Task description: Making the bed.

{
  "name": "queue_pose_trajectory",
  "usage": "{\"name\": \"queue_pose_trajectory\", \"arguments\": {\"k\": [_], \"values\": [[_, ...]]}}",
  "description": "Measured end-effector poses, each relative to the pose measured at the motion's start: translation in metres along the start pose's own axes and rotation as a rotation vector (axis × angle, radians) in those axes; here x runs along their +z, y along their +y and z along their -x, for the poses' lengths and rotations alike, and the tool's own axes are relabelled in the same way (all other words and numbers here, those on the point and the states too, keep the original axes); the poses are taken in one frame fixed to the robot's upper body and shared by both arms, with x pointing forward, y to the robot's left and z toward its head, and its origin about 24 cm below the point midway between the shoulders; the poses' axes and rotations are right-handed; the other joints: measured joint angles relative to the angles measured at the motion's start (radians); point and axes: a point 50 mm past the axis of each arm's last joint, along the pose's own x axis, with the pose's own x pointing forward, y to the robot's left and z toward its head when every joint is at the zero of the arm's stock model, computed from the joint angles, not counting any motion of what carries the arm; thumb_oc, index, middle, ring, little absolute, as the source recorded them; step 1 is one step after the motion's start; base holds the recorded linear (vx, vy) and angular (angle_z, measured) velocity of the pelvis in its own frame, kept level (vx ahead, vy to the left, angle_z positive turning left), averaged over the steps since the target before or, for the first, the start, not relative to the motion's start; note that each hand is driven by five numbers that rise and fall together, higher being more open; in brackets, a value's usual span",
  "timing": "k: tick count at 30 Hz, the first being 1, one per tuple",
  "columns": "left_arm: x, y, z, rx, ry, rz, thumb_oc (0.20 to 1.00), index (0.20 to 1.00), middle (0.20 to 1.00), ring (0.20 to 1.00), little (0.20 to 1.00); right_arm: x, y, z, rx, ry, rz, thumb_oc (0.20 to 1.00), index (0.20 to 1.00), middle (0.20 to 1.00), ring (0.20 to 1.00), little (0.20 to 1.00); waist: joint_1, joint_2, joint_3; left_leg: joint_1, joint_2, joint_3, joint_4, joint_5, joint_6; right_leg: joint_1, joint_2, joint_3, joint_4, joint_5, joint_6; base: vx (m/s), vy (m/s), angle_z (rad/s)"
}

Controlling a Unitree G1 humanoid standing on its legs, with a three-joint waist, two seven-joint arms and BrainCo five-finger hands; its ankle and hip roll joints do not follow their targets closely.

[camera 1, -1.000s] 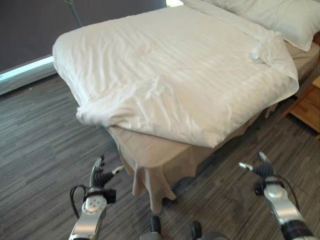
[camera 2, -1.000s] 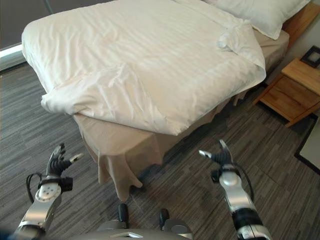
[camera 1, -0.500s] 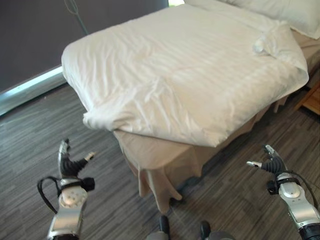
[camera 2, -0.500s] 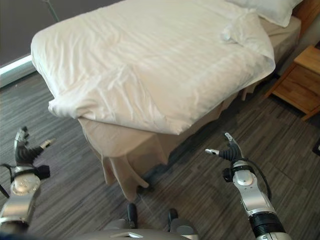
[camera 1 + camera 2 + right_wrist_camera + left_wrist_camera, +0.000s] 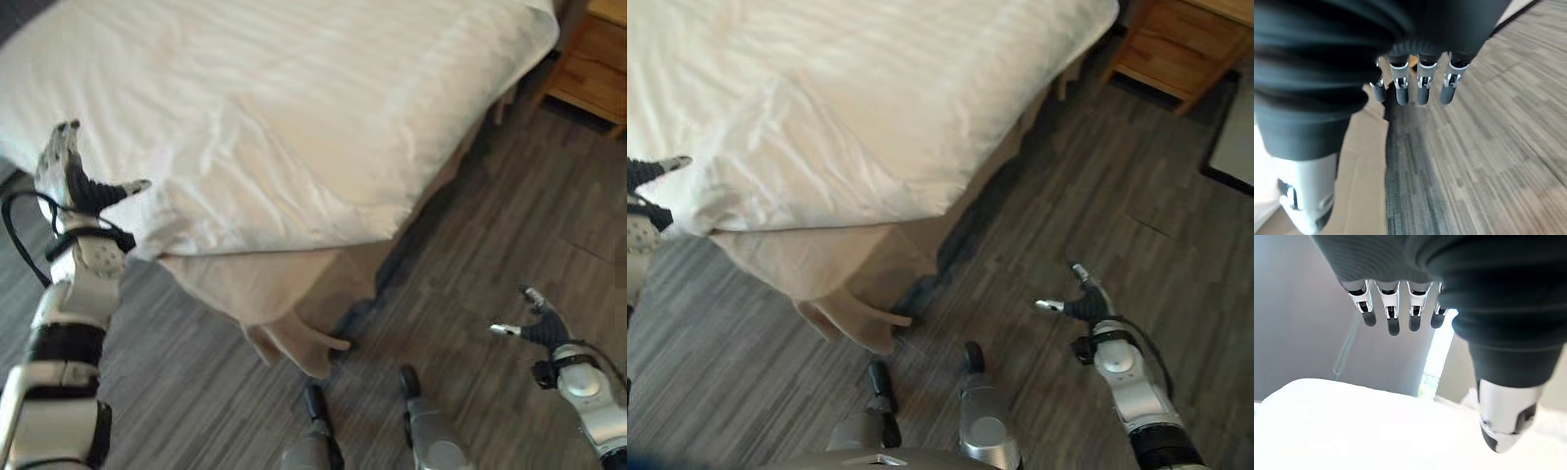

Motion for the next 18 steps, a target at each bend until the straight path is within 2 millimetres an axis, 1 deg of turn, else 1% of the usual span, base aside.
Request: {"name": "queue_pose_trajectory", "arguments": {"k": [1,2,3,5,6,7,8,10,11,12,13,14,15,16,18], "values": [[0.002,0.003,-0.008,0.012,0.009,-0.023,1.000,1.000,1.000,1.000,1.000,0.001,0.002,-0.001,0.009,-0.006,0.002,1.000,1.000,1.000,1.000,1.000,-0.010,0.003,0.003,-0.011,0.002,0.012,0.000,0.001,0.000,-0.014,0.003,0.007,-0.005,0.008,-0.004,0.00,0.012,-0.21],[0.002,0.002,-0.015,-0.007,0.023,-0.085,1.000,1.000,1.000,1.000,1.000,0.003,0.006,-0.001,0.022,-0.015,0.004,1.000,1.000,1.000,1.000,1.000,-0.022,0.007,0.004,-0.019,0.005,0.018,0.000,0.002,0.001,-0.027,0.008,0.014,-0.003,0.011,-0.004,-0.03,-0.006,-0.22],[-0.001,0.003,-0.019,-0.013,0.045,-0.119,1.000,1.000,1.000,1.000,1.000,0.008,0.008,-0.003,0.031,-0.036,0.006,1.000,1.000,1.000,1.000,1.000,-0.030,0.009,0.004,-0.029,0.006,0.023,0.000,0.003,0.003,-0.043,0.010,0.018,0.001,0.011,-0.004,-0.02,-0.011,-0.21],[0.000,0.010,-0.029,-0.011,0.067,-0.164,1.000,1.000,1.000,1.000,1.000,0.016,0.011,-0.007,0.036,-0.077,-0.001,1.000,1.000,1.000,1.000,1.000,-0.042,0.018,0.005,-0.074,0.014,0.037,0.000,0.007,0.000,-0.095,0.017,0.022,0.006,0.012,-0.002,-0.02,-0.003,-0.23],[-0.004,0.015,-0.033,-0.012,0.106,-0.180,1.000,1.000,1.000,1.000,1.000,0.024,0.017,-0.011,0.054,-0.105,-0.004,1.000,1.000,1.000,1.000,1.000,-0.052,0.023,0.009,-0.110,0.018,0.044,0.000,0.017,-0.002,-0.138,0.028,0.031,0.004,0.035,-0.012,-0.03,0.008,-0.26],[-0.006,0.012,-0.032,-0.027,0.112,-0.194,1.000,1.000,1.000,1.000,1.000,0.025,0.020,-0.011,0.063,-0.108,0.000,1.000,1.000,1.000,1.000,1.000,-0.058,0.024,0.012,-0.113,0.021,0.047,0.000,0.021,0.000,-0.148,0.031,0.032,0.007,0.037,-0.015,-0.05,0.008,-0.31],[-0.009,0.011,-0.033,-0.054,0.115,-0.249,1.000,1.000,1.000,1.000,1.000,0.026,0.022,-0.011,0.065,-0.117,0.005,1.000,1.000,1.000,1.000,1.000,-0.055,0.023,0.013,-0.117,0.023,0.052,0.000,0.025,-0.002,-0.164,0.033,0.027,0.019,0.037,-0.015,-0.05,0.008,-0.25],[-0.019,0.015,-0.032,-0.073,0.165,-0.269,1.000,1.000,1.000,1.000,1.000,0.033,0.020,-0.015,0.052,-0.142,0.004,1.000,1.000,1.000,1.000,1.000,-0.052,0.030,0.013,-0.147,0.028,0.066,0.000,0.025,-0.003,-0.206,0.034,0.029,0.026,0.037,-0.015,-0.08,-0.028,-0.21],[-0.025,0.015,-0.031,-0.094,0.204,-0.271,0.768,0.768,0.768,0.768,0.768,0.039,0.017,-0.020,0.036,-0.162,0.007,1.000,1.000,1.000,1.000,1.000,-0.058,0.041,0.013,-0.179,0.029,0.069,0.000,0.025,-0.003,-0.240,0.036,0.030,0.032,0.041,-0.017,-0.08,-0.062,-0.09],[-0.031,0.015,-0.030,-0.122,0.247,-0.273,0.332,0.332,0.332,0.332,0.332,0.045,0.015,-0.024,0.027,-0.178,0.009,1.000,1.000,1.000,1.000,1.000,-0.066,0.045,0.021,-0.210,0.030,0.068,0.000,0.025,-0.003,-0.276,0.038,0.031,0.036,0.048,-0.018,-0.03,-0.034,-0.06],[-0.036,0.009,-0.026,-0.159,0.270,-0.280,0.332,0.332,0.332,0.332,0.332,0.049,0.014,-0.026,0.024,-0.192,0.009,1.000,1.000,1.000,1.000,1.000,-0.067,0.043,0.024,-0.227,0.029,0.068,0.000,0.027,-0.002,-0.295,0.042,0.033,0.039,0.054,-0.022,0.00,-0.037,-0.06],[-0.038,0.002,-0.022,-0.193,0.282,-0.279,0.200,0.200,0.200,0.200,0.200,0.051,0.013,-0.028,0.024,-0.196,0.012,1.000,1.000,1.000,1.000,1.000,-0.067,0.041,0.025,-0.233,0.029,0.069,0.000,0.030,-0.003,-0.305,0.043,0.034,0.044,0.055,-0.022,0.01,-0.030,-0.09],[-0.043,-0.013,-0.012,-0.253,0.298,-0.273,0.200,0.200,0.200,0.200,0.200,0.051,0.012,-0.030,0.023,-0.195,0.016,1.000,1.000,1.000,1.000,1.000,-0.065,0.039,0.026,-0.235,0.031,0.071,0.000,0.030,-0.003,-0.314,0.046,0.032,0.052,0.054,-0.022,0.02,-0.046,-0.09],[-0.046,-0.022,-0.005,-0.283,0.316,-0.258,0.200,0.200,0.200,0.200,0.200,0.050,0.012,-0.030,0.021,-0.191,0.018,1.000,1.000,1.000,1.000,1.000,-0.065,0.038,0.027,-0.235,0.033,0.072,0.000,0.030,-0.003,-0.315,0.048,0.032,0.052,0.054,-0.022,0.02,-0.049,-0.07],[-0.050,-0.025,-0.001,-0.292,0.338,-0.237,0.200,0.200,0.200,0.200,0.200,0.049,0.010,-0.031,0.019,-0.186,0.026,1.000,1.000,1.000,1.000,1.000,-0.065,0.037,0.027,-0.235,0.036,0.070,0.000,0.030,-0.002,-0.314,0.051,0.028,0.053,0.054,-0.022,0.01,-0.021,-0.01]]}}
